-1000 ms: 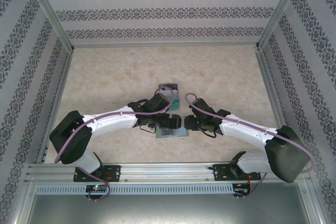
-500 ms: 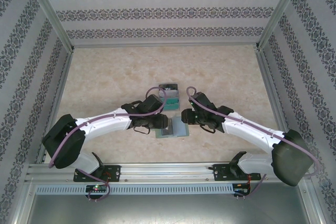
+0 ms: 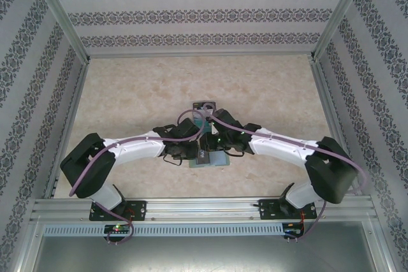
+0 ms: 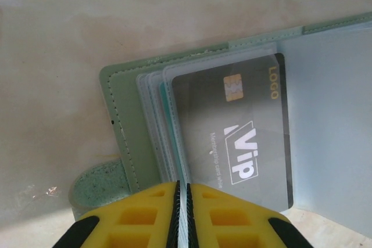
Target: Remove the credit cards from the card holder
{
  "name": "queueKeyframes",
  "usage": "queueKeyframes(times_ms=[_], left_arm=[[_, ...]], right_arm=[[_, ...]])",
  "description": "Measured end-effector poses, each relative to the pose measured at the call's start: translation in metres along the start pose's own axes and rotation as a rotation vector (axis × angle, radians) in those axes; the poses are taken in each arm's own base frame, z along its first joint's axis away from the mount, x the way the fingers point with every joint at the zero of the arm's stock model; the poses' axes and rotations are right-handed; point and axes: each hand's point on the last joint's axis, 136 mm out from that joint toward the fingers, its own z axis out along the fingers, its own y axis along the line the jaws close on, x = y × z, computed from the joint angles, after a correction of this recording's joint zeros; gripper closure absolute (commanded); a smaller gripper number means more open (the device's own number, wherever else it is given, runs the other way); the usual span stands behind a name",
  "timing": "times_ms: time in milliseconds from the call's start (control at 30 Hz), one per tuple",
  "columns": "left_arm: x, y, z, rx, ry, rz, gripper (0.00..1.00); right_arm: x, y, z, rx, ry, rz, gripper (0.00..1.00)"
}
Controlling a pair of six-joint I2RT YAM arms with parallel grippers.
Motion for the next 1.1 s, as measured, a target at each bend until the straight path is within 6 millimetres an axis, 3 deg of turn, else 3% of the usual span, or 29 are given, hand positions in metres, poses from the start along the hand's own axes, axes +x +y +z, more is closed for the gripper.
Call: queueKeyframes(times_ms=[167,467,1100], left_arm=[[0.005,0.004,0.004,-0.009,0.014,-0.003,0.89],[0.01,0.007,0.011,-0.012,0.039,-0.007,0.92],[0.01,0.005,0.012,-0.004,0.042,-0.008,0.95]], right_arm=[[0.015,-0.016,0.015,0.015,0.044,0.059,0.79],[0.028,-0.047,0.021,0.022,0.066,0.172,0.8],[0.028,-0.043,0.032,-0.057,0.081,0.231,0.81]])
